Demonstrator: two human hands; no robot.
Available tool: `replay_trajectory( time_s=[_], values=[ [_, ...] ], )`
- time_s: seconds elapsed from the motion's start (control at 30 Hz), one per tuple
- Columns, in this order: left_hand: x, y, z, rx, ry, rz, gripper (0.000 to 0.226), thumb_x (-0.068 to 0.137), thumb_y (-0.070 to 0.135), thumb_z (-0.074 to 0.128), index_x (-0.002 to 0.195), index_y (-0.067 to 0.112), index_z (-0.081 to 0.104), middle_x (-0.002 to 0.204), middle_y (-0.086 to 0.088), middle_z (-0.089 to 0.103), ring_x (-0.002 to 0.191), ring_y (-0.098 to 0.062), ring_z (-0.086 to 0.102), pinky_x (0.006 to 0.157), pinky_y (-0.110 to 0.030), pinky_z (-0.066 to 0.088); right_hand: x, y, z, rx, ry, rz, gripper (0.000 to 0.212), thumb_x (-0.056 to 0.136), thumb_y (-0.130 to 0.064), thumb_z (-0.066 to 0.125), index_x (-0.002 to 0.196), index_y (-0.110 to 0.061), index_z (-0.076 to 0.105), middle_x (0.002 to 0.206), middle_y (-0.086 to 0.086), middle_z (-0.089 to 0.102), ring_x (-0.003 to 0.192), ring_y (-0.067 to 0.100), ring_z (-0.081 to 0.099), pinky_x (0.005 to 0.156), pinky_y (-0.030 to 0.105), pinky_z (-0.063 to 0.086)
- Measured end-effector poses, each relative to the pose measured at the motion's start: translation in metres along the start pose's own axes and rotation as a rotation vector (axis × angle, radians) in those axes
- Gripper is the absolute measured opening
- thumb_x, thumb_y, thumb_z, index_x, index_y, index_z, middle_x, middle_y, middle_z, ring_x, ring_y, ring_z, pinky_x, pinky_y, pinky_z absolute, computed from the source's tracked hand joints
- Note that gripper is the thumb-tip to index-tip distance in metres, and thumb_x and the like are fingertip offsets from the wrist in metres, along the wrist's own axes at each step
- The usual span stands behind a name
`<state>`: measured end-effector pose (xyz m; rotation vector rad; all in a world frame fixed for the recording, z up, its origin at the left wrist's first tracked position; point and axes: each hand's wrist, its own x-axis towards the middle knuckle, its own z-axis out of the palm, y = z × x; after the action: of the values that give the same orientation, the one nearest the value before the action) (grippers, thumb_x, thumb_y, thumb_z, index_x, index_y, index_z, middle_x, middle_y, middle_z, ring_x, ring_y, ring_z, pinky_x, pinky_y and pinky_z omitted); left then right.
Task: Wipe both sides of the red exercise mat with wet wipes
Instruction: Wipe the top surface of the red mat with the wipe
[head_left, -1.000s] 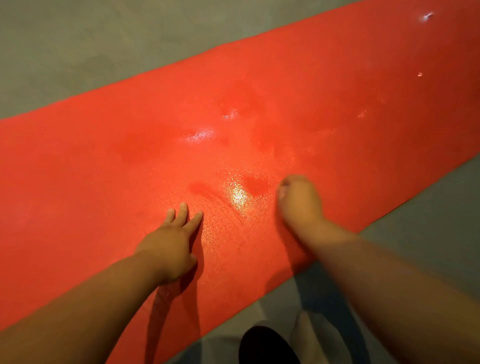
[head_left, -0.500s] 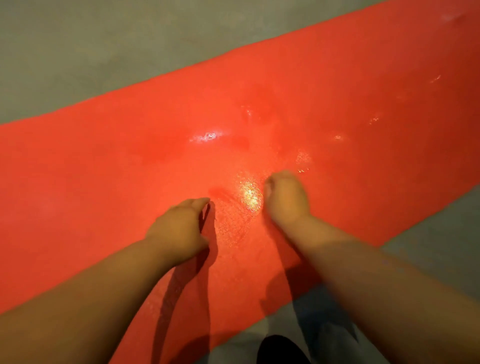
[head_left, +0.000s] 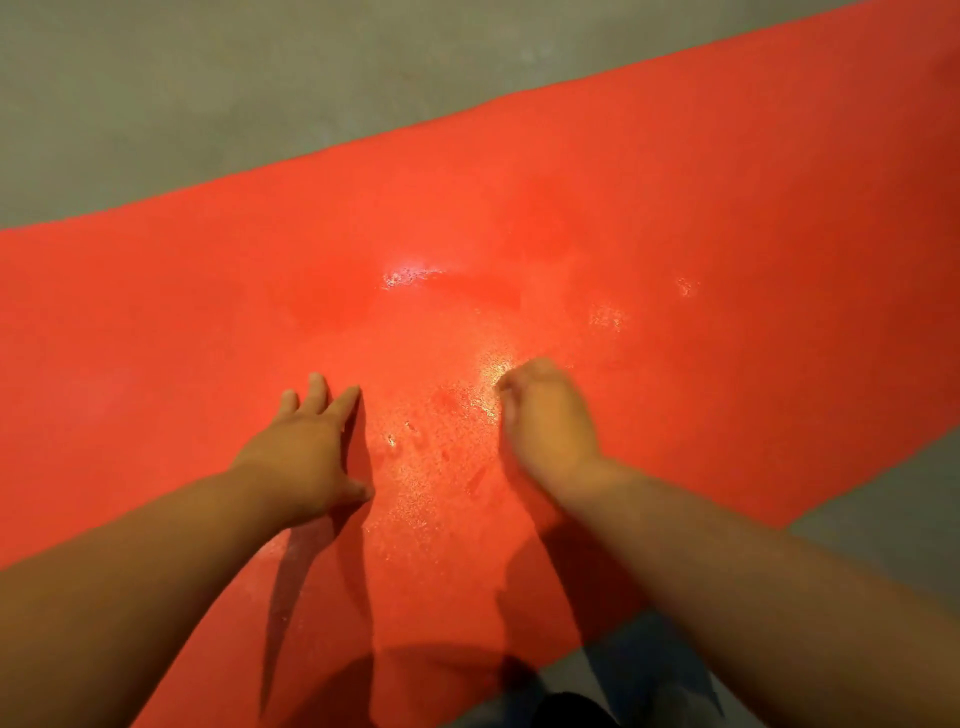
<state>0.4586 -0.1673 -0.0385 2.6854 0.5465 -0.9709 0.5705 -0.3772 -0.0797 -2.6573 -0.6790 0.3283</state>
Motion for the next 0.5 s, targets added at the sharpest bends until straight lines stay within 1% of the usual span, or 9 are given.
replay_trajectory(
  time_s=[0.07,0.1,0.13,0.2,0.3,0.33,0.37,0.4,0.5],
  values=[
    [0.000,0.000,0.000,0.001,0.000,0.007,0.119,0.072,0.055,0.075,0.152,0.029,-0.008,0.159,-0.006,-0.018,0.147,-0.035,-0.004,0.114,-0.046,0.024,-0.040,-0.033,0.017,-0.024,-0.273,-0.361,0.024,0.079,-0.001,0.059,0.100,-0.011,0.065,0.104,0.007,0.055,0.101,0.025,0.052,0.084,0.032,0.044],
    [0.001,-0.001,-0.001,0.001,0.001,0.012,0.119,0.072,0.056,0.075,0.152,0.029,-0.008,0.159,-0.006,-0.018,0.147,-0.035,-0.004,0.114,-0.046,0.024,-0.045,-0.036,0.018,-0.036,-0.363,-0.474,0.024,0.080,-0.003,0.061,0.102,-0.012,0.066,0.104,0.006,0.055,0.101,0.024,0.052,0.084,0.033,0.045],
    [0.000,-0.002,0.000,-0.001,0.000,0.015,0.119,0.071,0.057,0.075,0.152,0.029,-0.008,0.159,-0.005,-0.019,0.147,-0.034,-0.005,0.114,-0.046,0.024,-0.036,-0.029,0.012,-0.034,-0.371,-0.496,0.024,0.083,-0.005,0.060,0.104,-0.013,0.066,0.104,0.005,0.055,0.102,0.024,0.052,0.084,0.033,0.045],
    [0.001,-0.003,0.001,-0.008,0.010,0.015,0.120,0.071,0.057,0.075,0.152,0.030,-0.008,0.159,-0.004,-0.019,0.147,-0.034,-0.006,0.114,-0.046,0.025,0.003,-0.002,-0.004,-0.049,-0.217,-0.324,0.023,0.086,-0.006,0.054,0.101,-0.013,0.069,0.103,0.007,0.057,0.100,0.026,0.055,0.083,0.033,0.044],
    [0.000,-0.003,0.002,-0.010,0.028,0.010,0.120,0.070,0.056,0.076,0.153,0.030,-0.006,0.159,-0.004,-0.017,0.147,-0.033,-0.005,0.112,-0.046,0.026,0.061,0.046,-0.037,-0.024,0.061,0.145,0.018,0.087,-0.009,0.056,0.096,-0.009,0.071,0.103,0.016,0.058,0.097,0.034,0.057,0.081,0.034,0.042],
    [0.000,-0.002,0.002,-0.016,0.032,0.007,0.120,0.069,0.055,0.077,0.153,0.030,-0.005,0.160,-0.003,-0.017,0.147,-0.033,-0.004,0.112,-0.046,0.027,0.066,0.046,-0.039,-0.051,0.096,0.217,0.018,0.086,-0.008,0.056,0.096,-0.008,0.071,0.103,0.017,0.058,0.095,0.035,0.057,0.080,0.034,0.043],
    [0.000,-0.002,0.002,-0.033,0.039,0.004,0.119,0.069,0.054,0.077,0.153,0.031,-0.004,0.160,-0.003,-0.016,0.147,-0.033,-0.004,0.112,-0.046,0.027,0.064,0.035,-0.032,-0.110,0.095,0.193,0.019,0.085,-0.006,0.055,0.095,-0.007,0.071,0.102,0.016,0.058,0.094,0.035,0.057,0.078,0.033,0.043],
    [-0.001,-0.002,0.002,-0.053,0.045,0.001,0.119,0.068,0.053,0.078,0.153,0.031,-0.003,0.160,-0.003,-0.016,0.147,-0.033,-0.005,0.111,-0.046,0.028,0.054,0.018,-0.019,-0.144,0.041,0.102,0.020,0.083,-0.003,0.054,0.093,-0.007,0.070,0.100,0.014,0.058,0.093,0.033,0.058,0.076,0.030,0.043],
    [-0.003,-0.001,0.005,-0.078,0.051,0.001,0.118,0.068,0.051,0.077,0.153,0.032,-0.003,0.159,-0.002,-0.018,0.147,-0.031,-0.006,0.112,-0.045,0.029,-0.009,-0.047,0.021,-0.061,-0.146,-0.347,0.018,0.083,-0.001,0.054,0.090,-0.009,0.068,0.095,0.008,0.057,0.092,0.028,0.056,0.070,0.027,0.039]
  ],
)
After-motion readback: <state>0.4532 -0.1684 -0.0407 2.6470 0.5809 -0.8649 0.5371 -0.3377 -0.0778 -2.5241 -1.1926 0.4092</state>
